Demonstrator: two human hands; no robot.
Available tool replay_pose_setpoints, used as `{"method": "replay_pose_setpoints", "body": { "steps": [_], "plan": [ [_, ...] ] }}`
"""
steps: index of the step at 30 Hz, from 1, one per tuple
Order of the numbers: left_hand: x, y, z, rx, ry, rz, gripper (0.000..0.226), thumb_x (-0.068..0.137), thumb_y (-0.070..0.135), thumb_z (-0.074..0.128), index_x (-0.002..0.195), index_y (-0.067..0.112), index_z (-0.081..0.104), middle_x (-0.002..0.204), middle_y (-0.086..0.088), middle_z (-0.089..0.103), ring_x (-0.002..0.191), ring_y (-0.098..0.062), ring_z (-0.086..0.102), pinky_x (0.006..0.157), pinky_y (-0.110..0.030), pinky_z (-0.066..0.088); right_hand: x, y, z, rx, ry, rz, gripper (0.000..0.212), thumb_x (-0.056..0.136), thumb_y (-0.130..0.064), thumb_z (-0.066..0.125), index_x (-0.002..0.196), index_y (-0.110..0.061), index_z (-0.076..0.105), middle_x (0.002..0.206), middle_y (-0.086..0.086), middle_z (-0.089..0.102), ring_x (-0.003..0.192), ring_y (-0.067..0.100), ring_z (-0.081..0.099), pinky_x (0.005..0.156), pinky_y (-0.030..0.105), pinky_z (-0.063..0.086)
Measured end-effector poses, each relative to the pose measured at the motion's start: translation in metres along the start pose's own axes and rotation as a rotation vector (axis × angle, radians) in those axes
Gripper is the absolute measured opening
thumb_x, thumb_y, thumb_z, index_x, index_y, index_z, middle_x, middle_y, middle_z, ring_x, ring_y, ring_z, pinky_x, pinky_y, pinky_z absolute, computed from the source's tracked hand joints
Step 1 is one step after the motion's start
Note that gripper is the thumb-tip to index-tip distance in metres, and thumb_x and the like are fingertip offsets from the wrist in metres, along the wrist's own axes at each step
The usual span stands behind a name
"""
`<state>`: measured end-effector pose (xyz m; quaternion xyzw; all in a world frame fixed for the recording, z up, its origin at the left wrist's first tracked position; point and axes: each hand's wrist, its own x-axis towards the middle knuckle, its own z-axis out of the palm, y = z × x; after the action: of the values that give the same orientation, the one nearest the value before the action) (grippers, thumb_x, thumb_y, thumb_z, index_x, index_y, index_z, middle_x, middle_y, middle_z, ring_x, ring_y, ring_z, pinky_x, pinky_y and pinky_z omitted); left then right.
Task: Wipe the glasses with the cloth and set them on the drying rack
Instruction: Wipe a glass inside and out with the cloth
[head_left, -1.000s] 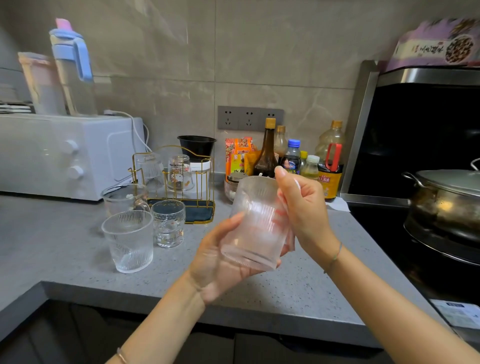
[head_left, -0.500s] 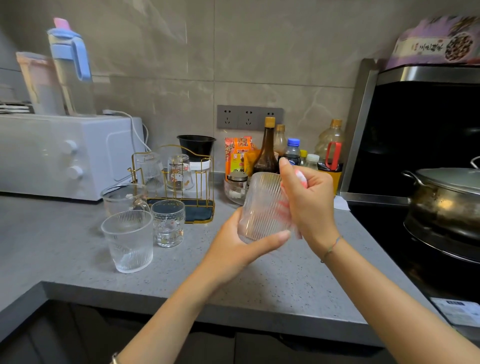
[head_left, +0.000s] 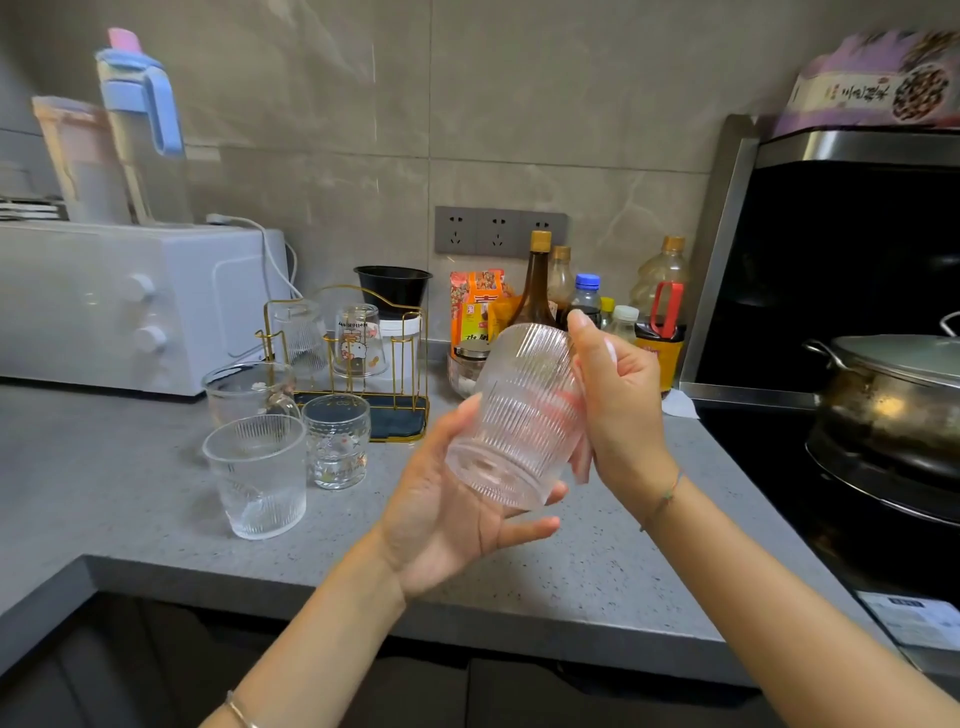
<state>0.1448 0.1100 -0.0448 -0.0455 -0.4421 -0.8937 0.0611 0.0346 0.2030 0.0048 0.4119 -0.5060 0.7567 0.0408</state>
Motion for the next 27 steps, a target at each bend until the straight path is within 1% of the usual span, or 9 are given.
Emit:
{"method": "replay_pose_setpoints", "body": {
  "steps": [4, 6, 8, 11, 16, 19, 22, 24, 27],
  "plan": [
    [0.004, 0.008, 0.002, 0.440, 0.137, 0.048, 0.100, 0.046, 0.066, 0.082, 0.132, 0.025, 0.052, 0.127, -0.007, 0.064, 0.113, -0.024, 0.064, 0.079, -0.040, 0.059, 0.005, 0.002, -0.002, -0.118, 0.058, -0.071, 0.055, 0.095, -0.016, 0.055, 0.043, -0.018, 0.037, 0.038, -0.013, 0.036, 0.037, 0.002, 0.034, 0.043, 0.013, 0.032],
    [0.005, 0.007, 0.006, 0.735, 0.215, 0.095, 0.078, 0.053, 0.068, 0.074, 0.121, 0.037, 0.053, 0.121, 0.007, 0.064, 0.108, -0.009, 0.064, 0.079, -0.030, 0.059, 0.006, 0.001, 0.000, -0.161, 0.049, -0.093, 0.053, 0.094, -0.018, 0.057, 0.044, -0.016, 0.040, 0.040, -0.008, 0.035, 0.038, 0.003, 0.033, 0.042, 0.015, 0.031],
    [0.005, 0.004, 0.010, 0.832, 0.296, 0.171, 0.062, 0.057, 0.065, 0.069, 0.112, 0.042, 0.051, 0.113, 0.015, 0.063, 0.100, -0.003, 0.063, 0.075, -0.025, 0.059, 0.004, 0.001, 0.003, -0.178, 0.047, -0.088, 0.051, 0.094, -0.020, 0.058, 0.045, -0.012, 0.043, 0.043, 0.001, 0.036, 0.040, 0.007, 0.035, 0.041, 0.017, 0.033],
    [0.006, -0.002, 0.008, 0.897, 0.367, 0.332, 0.076, 0.054, 0.069, 0.064, 0.122, 0.039, 0.050, 0.111, 0.015, 0.064, 0.099, -0.006, 0.064, 0.069, -0.025, 0.059, 0.002, 0.001, 0.006, -0.174, 0.042, -0.066, 0.051, 0.094, -0.019, 0.057, 0.047, -0.003, 0.044, 0.047, 0.015, 0.036, 0.044, 0.013, 0.036, 0.044, 0.023, 0.033],
    [-0.002, 0.005, 0.010, 0.604, 0.290, 0.266, 0.068, 0.061, 0.057, 0.067, 0.117, 0.018, 0.063, 0.104, -0.006, 0.072, 0.084, -0.025, 0.072, 0.062, -0.038, 0.061, 0.001, -0.003, 0.006, -0.087, -0.005, -0.049, 0.053, 0.096, -0.019, 0.052, 0.046, -0.016, 0.035, 0.041, -0.010, 0.031, 0.039, 0.005, 0.030, 0.042, 0.018, 0.029],
    [-0.007, 0.007, 0.014, 0.169, 0.176, 0.121, 0.051, 0.079, 0.051, 0.061, 0.104, 0.009, 0.071, 0.092, -0.016, 0.072, 0.067, -0.036, 0.068, 0.049, -0.033, 0.058, 0.000, -0.004, 0.006, 0.036, 0.002, -0.027, 0.053, 0.093, -0.033, 0.055, 0.045, -0.020, 0.036, 0.041, -0.009, 0.032, 0.040, 0.006, 0.032, 0.043, 0.018, 0.032],
    [-0.007, 0.004, 0.012, -0.084, 0.028, 0.044, 0.065, 0.075, 0.059, 0.065, 0.114, 0.007, 0.068, 0.097, -0.018, 0.068, 0.068, -0.032, 0.067, 0.050, -0.033, 0.059, -0.002, -0.006, 0.007, 0.049, -0.021, -0.011, 0.053, 0.087, -0.045, 0.058, 0.047, -0.015, 0.038, 0.043, -0.006, 0.037, 0.043, 0.012, 0.038, 0.046, 0.019, 0.038],
    [-0.004, 0.004, 0.007, -0.044, 0.015, 0.030, 0.079, 0.068, 0.060, 0.073, 0.126, 0.007, 0.057, 0.100, -0.019, 0.069, 0.074, -0.034, 0.069, 0.054, -0.035, 0.060, -0.001, -0.008, 0.008, 0.042, -0.003, 0.010, 0.048, 0.084, -0.042, 0.054, 0.048, -0.013, 0.039, 0.045, -0.003, 0.039, 0.046, 0.015, 0.040, 0.046, 0.019, 0.040],
    [0.000, 0.009, 0.005, 0.200, 0.091, 0.073, 0.079, 0.071, 0.066, 0.065, 0.130, 0.016, 0.054, 0.110, -0.016, 0.070, 0.092, -0.038, 0.070, 0.060, -0.037, 0.061, 0.005, -0.007, 0.005, 0.005, 0.044, -0.019, 0.050, 0.093, -0.026, 0.055, 0.048, -0.014, 0.039, 0.044, -0.005, 0.038, 0.043, 0.009, 0.038, 0.044, 0.018, 0.037]
  ]
}}
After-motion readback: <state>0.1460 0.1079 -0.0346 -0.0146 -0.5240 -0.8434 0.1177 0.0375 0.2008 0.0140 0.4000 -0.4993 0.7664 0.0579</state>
